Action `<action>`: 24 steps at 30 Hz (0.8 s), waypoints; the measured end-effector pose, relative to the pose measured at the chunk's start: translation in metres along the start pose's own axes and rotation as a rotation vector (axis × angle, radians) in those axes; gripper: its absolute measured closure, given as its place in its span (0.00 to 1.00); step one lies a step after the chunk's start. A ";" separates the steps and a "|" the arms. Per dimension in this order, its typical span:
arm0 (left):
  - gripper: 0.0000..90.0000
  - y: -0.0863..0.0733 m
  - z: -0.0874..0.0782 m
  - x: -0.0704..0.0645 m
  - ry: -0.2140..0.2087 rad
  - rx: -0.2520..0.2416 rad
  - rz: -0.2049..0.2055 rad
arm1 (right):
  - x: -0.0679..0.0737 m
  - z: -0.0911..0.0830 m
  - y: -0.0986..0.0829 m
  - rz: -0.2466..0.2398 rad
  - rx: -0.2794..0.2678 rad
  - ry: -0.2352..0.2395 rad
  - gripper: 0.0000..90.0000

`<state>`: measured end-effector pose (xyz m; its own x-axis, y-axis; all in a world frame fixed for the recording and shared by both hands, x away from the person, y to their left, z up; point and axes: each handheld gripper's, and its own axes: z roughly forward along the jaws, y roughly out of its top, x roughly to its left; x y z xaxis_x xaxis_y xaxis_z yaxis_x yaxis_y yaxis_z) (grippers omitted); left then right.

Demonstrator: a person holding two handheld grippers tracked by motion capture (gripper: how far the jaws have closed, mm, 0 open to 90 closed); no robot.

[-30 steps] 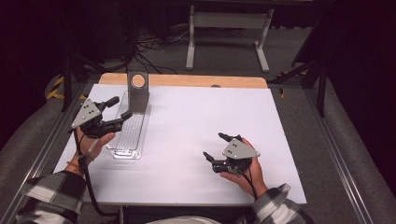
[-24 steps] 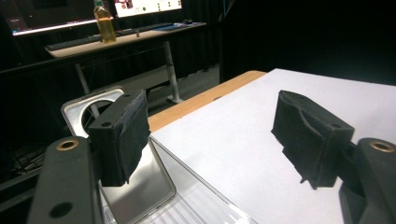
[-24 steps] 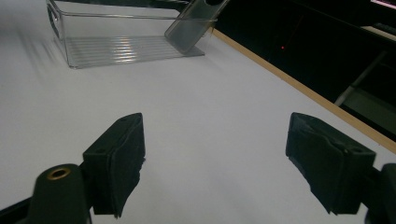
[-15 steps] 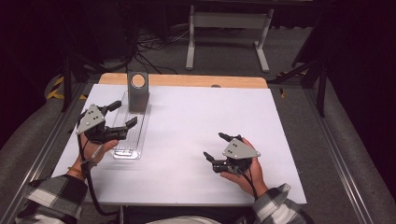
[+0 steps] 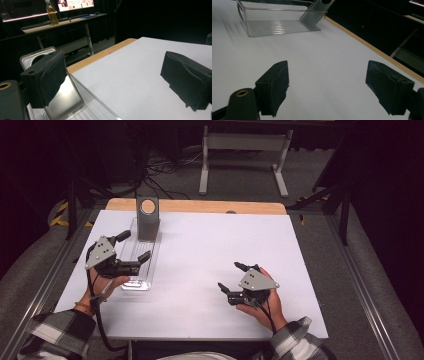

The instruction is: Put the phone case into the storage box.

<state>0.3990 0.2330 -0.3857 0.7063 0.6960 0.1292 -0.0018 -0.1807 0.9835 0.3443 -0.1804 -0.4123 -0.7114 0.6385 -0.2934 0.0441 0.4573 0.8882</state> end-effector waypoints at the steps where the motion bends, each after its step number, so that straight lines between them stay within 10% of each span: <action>1: 0.07 0.000 0.000 -0.001 0.002 -0.003 0.000 | 0.000 0.000 0.000 0.004 0.000 -0.001 0.21; 24: 0.06 -0.003 -0.002 -0.031 -0.088 0.002 0.034 | 0.001 -0.002 0.001 0.004 -0.019 -0.004 0.17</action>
<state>0.3758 0.2131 -0.3928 0.7655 0.6256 0.1507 -0.0256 -0.2045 0.9785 0.3424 -0.1802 -0.4109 -0.7084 0.6431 -0.2909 0.0338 0.4426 0.8961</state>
